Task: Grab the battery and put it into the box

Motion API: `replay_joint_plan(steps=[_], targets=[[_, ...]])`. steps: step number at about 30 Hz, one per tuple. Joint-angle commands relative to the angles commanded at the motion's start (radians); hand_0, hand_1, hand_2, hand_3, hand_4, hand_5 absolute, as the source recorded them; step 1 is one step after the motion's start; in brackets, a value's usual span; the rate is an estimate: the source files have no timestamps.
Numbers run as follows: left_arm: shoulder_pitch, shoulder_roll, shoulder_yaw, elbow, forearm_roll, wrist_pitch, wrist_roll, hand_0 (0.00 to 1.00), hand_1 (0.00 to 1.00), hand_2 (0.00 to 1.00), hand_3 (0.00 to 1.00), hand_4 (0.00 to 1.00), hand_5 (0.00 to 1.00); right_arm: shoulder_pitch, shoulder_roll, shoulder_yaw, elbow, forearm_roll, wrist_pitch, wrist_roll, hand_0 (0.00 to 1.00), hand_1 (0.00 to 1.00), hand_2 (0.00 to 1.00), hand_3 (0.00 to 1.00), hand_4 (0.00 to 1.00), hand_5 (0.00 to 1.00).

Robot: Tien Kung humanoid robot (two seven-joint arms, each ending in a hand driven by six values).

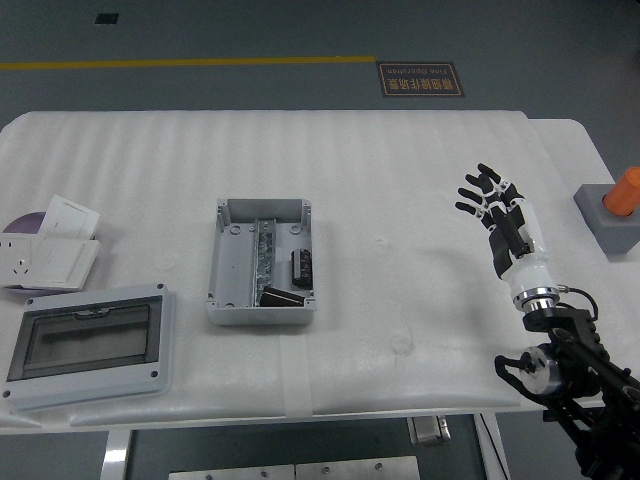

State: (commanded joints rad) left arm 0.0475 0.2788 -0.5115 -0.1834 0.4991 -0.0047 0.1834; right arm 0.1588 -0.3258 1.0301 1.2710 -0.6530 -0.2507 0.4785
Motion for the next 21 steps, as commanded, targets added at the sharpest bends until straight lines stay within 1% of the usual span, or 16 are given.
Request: replay_joint_plan(steps=[4,7,17,18,21], targets=[[0.007,-0.001,0.025,0.001,-0.046,0.001,-0.009,0.571,0.628,0.538,0.565,0.624,0.279,-0.012,-0.017,0.017,0.022,-0.021,-0.003,-0.012,0.648,0.69,0.745,0.783,0.871,0.571],[0.0,0.0,0.025,0.002,-0.051,0.001,-0.011,0.571,0.628,0.538,0.565,0.624,0.279,-0.01,-0.022,0.023,0.027,-0.042,-0.006,-0.024,0.645,0.691,0.746,0.782,0.869,0.575],[-0.015,-0.001,0.021,0.002,-0.044,0.001,-0.011,0.572,0.628,0.539,0.565,0.624,0.281,-0.02,-0.003,0.05,0.026,-0.087,-0.008,-0.049,0.641,0.686,0.733,0.779,0.871,0.584],[-0.015,-0.001,0.021,0.002,-0.044,0.0,-0.01,0.574,0.63,0.537,0.563,0.624,0.28,-0.021,-0.003,0.053,0.027,-0.09,-0.009,-0.051,0.638,0.675,0.699,0.747,0.867,0.592],[-0.016,-0.002,0.022,0.002,-0.046,0.001,-0.01,0.574,0.63,0.537,0.563,0.624,0.28,-0.023,-0.005,0.072,0.033,-0.104,-0.013,-0.056,0.638,0.675,0.699,0.747,0.867,0.592]])
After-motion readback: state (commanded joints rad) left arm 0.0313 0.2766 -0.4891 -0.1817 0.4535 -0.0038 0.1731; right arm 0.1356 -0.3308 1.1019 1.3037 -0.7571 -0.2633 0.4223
